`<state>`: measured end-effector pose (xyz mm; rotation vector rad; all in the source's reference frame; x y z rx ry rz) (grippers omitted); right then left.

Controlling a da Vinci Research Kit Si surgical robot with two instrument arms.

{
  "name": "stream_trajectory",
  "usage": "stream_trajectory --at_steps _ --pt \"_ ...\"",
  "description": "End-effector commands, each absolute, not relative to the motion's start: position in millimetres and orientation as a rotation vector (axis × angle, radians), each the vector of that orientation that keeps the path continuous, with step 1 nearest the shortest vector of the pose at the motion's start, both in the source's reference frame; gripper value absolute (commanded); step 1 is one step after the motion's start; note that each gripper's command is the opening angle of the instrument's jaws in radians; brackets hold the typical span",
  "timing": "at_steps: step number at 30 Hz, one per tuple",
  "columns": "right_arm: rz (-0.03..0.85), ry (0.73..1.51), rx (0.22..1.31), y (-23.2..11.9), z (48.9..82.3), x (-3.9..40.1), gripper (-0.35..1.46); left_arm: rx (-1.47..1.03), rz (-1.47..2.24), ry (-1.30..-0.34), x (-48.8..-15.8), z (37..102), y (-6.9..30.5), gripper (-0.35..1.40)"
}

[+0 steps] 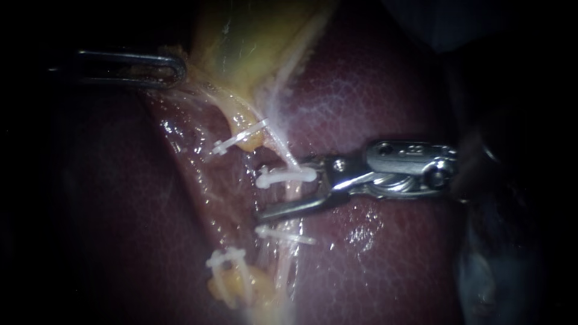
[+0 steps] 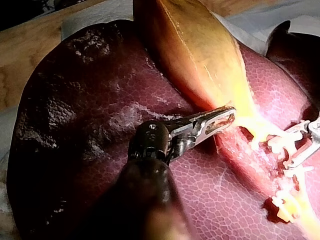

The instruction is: Going back third clip right tube

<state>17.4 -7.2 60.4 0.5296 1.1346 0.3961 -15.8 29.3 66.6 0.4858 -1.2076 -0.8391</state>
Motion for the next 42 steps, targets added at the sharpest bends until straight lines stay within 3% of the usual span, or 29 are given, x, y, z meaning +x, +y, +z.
stream_trajectory --at_steps 1,11,21,29,42 --pt "0.390 1.136 0.524 -7.0 60.2 16.9 0.50 0.486 -0.839 -1.208 -15.8 66.6 29.3 -0.35" --pt "0.345 1.142 0.493 -7.0 59.3 14.2 0.50 0.486 -0.839 -1.208 -15.8 66.6 29.4 -0.35" --pt "0.252 1.147 0.377 -7.2 56.7 11.7 0.50 0.486 -0.838 -1.208 -15.7 66.6 29.3 -0.35" --pt "0.220 1.092 0.327 -6.7 55.3 9.2 0.50 0.482 -0.837 -1.208 -16.0 67.3 29.1 -0.35" --pt "0.197 1.065 0.326 -7.2 54.7 8.6 0.50 0.484 -0.820 -1.205 -19.2 72.5 27.4 -0.35"
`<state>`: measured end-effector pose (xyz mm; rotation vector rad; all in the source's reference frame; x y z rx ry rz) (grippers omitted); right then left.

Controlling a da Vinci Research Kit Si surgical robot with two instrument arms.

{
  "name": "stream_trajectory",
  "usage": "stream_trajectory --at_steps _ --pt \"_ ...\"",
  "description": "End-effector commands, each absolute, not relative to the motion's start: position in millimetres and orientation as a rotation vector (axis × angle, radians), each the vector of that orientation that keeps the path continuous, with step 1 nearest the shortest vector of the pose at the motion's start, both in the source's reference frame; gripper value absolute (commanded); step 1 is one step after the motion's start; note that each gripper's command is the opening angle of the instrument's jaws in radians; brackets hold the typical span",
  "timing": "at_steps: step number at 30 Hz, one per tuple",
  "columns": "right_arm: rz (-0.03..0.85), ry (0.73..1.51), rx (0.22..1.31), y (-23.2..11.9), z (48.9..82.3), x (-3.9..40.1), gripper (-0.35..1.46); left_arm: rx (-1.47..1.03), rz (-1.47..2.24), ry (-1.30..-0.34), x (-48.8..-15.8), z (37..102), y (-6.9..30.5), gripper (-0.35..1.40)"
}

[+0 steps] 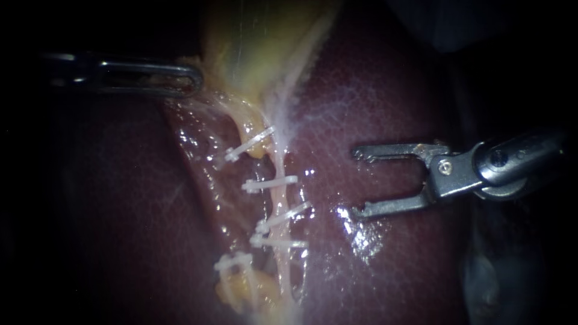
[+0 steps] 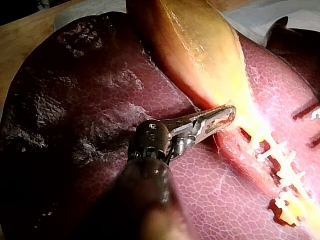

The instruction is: Going back third clip right tube

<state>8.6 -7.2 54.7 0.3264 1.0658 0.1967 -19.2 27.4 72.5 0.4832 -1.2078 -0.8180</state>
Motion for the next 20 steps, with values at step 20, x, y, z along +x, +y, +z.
stream_trajectory --at_steps 20 --pt "0.195 1.067 0.329 -7.2 54.6 8.5 0.50 0.506 -0.814 -1.192 -20.6 74.4 26.7 -0.35"
